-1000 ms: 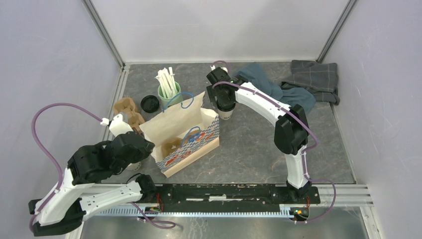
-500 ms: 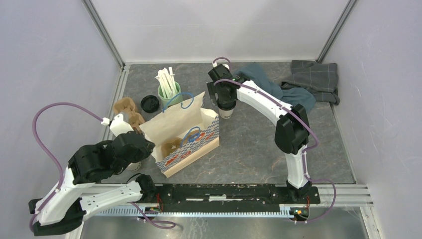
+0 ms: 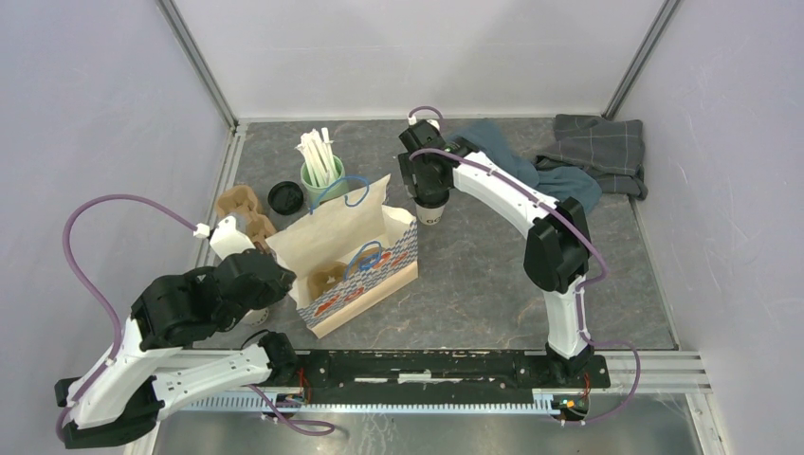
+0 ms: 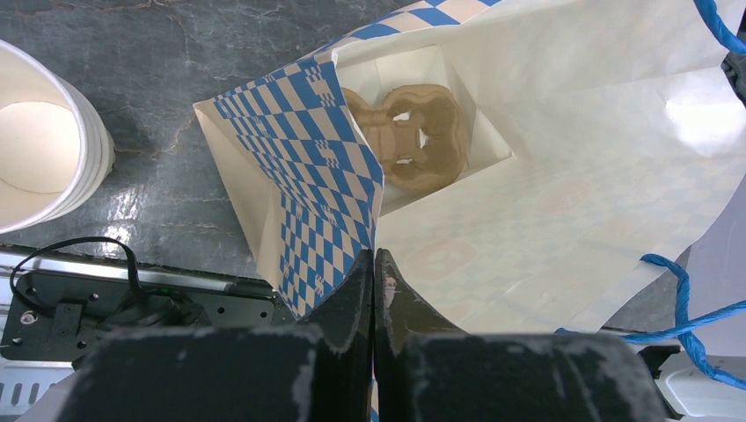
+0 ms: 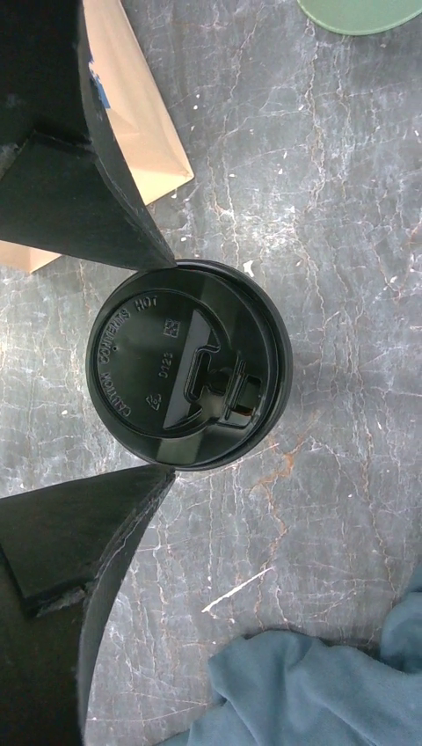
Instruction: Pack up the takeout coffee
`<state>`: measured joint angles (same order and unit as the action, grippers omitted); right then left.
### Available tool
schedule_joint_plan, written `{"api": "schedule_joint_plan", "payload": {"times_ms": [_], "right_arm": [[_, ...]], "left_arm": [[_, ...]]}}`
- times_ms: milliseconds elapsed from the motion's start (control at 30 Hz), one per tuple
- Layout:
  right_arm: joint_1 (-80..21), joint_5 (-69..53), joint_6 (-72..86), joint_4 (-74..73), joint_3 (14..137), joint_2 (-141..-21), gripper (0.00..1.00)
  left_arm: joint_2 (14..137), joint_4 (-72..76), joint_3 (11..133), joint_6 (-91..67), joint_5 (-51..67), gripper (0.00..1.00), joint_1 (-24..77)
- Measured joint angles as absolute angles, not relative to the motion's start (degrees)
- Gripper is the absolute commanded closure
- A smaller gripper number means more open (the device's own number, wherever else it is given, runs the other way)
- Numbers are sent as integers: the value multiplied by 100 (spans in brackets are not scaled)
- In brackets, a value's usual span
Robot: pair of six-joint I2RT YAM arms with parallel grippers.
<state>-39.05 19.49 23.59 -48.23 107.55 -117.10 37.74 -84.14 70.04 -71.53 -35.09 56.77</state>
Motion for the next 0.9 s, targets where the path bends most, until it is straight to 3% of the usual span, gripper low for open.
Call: {"api": "schedule_joint_plan", "payload": {"times_ms": [267, 467, 633, 900], "right_arm": [[-3850, 1905, 2353, -4735, 10755, -11727, 8], [-3850, 1835, 2351, -4698, 10755, -11771, 12], [-3848, 1804, 2309, -4681, 10757, -11775, 20], [-3837, 1824, 2163, -4692, 10768, -11762, 21]], "left_arm": [[3802, -8405, 7004, -7153, -3509, 98, 5677], [3828, -8385, 7002, -7150, -3507, 98, 5677], [3841, -8377, 6997, -7153, -3509, 98, 5677], [3870, -8241, 6987, -7146, -3509, 98, 5677]]}}
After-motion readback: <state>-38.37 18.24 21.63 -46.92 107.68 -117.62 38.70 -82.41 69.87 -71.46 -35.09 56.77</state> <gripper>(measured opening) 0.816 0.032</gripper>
